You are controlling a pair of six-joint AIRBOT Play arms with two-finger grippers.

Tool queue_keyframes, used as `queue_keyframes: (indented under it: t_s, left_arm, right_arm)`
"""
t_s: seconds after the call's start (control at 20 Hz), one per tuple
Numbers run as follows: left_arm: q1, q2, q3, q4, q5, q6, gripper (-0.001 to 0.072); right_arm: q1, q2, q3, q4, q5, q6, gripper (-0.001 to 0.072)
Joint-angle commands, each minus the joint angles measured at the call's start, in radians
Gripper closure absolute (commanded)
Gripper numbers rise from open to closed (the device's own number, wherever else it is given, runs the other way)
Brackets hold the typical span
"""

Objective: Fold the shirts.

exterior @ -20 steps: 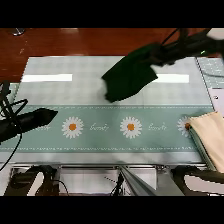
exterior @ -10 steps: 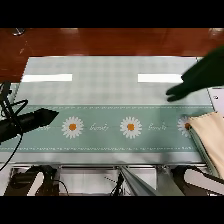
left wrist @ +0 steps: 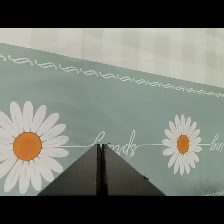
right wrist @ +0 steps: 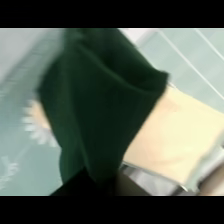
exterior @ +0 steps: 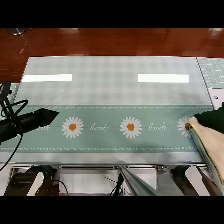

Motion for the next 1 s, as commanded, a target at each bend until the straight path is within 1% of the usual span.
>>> queue_keyframes:
  t_s: [0.0, 0.05, 0.1, 0.2, 0.25, 0.3, 0.35, 0.4, 0.45, 0.5, 0.55, 0.6, 0.65, 0.7, 0.75, 0.8, 0.85, 0.9, 0.95]
  left_arm:
    - [0.001, 0.001, 0.000, -0.004, 0.001, 0.000, 0.0684]
    - [0.001, 0.001, 0.000, -0.004, 0.006, 0.000, 0.0684]
    - [0.001, 0.000, 0.000, -0.004, 0.024, 0.000, 0.0684]
    - [0.001, -0.005, 0.001, -0.004, 0.071, 0.013, 0.0685]
    - [0.001, -0.019, 0.005, -0.005, 0.081, 0.047, 0.0686]
    - [0.001, -0.046, 0.011, -0.013, 0.082, 0.050, 0.0686]
    - [0.001, -0.089, 0.026, -0.050, 0.082, 0.068, 0.0686]
    - [0.001, -0.143, 0.052, -0.108, 0.082, 0.120, 0.0686]
    - [0.001, -0.215, 0.101, -0.192, 0.082, 0.182, 0.0686]
    - [-0.003, -0.288, 0.167, -0.275, 0.076, 0.231, 0.0687]
    - [-0.023, -0.369, 0.261, -0.336, 0.068, 0.272, 0.0687]
    - [-0.065, -0.440, 0.360, -0.345, 0.068, 0.283, 0.0687]
    - [-0.126, -0.513, 0.465, -0.325, 0.074, 0.293, 0.0687]
    - [-0.192, -0.571, 0.547, -0.276, 0.082, 0.310, 0.0687]
    - [-0.266, -0.621, 0.609, -0.183, 0.094, 0.344, 0.0687]
    - [-0.325, -0.663, 0.639, -0.055, 0.104, 0.313, 0.0687]
    - [-0.359, -0.692, 0.641, 0.074, 0.109, 0.228, 0.0687]
    - [-0.377, -0.724, 0.632, 0.223, 0.094, 0.113, 0.0687]
    - [-0.380, -0.751, 0.620, 0.336, 0.063, 0.014, 0.0686]
  right_arm:
    - [-0.076, 0.103, -0.187, -0.176, 0.003, 0.047, 0.0285]
    - [-0.076, 0.091, -0.189, -0.146, 0.000, 0.047, 0.0125]
    - [-0.076, 0.077, -0.188, -0.110, 0.004, 0.025, 0.0080]
    - [-0.076, 0.051, -0.187, -0.050, -0.004, 0.015, 0.0086]
    - [-0.076, 0.037, -0.184, 0.008, -0.018, 0.011, 0.0130]
    - [-0.076, 0.019, -0.180, 0.109, -0.034, -0.005, 0.0425]
    - [-0.075, -0.002, -0.179, 0.251, -0.067, -0.023, 0.0673]
    - [-0.056, -0.029, -0.179, 0.435, -0.120, -0.022, 0.0680]
    - [-0.005, -0.055, -0.178, 0.584, -0.187, -0.023, 0.0680]
    - [0.091, -0.078, -0.178, 0.695, -0.283, -0.033, 0.0680]
    - [0.214, -0.094, -0.178, 0.741, -0.384, -0.058, 0.0680]
    - [0.370, -0.111, -0.179, 0.735, -0.497, -0.090, 0.0680]
    - [0.536, -0.134, -0.179, 0.681, -0.601, -0.114, 0.0680]
    - [0.688, -0.160, -0.179, 0.581, -0.681, -0.126, 0.0679]
    - [0.834, -0.196, -0.179, 0.413, -0.748, -0.099, 0.0679]
    - [0.941, -0.236, -0.179, 0.240, -0.779, -0.017, 0.0679]
    - [1.017, -0.281, -0.179, 0.077, -0.771, 0.072, 0.0679]
    - [1.067, -0.337, -0.179, -0.059, -0.723, 0.148, 0.0679]
    - [1.088, -0.389, -0.180, -0.132, -0.669, 0.182, 0.0679]
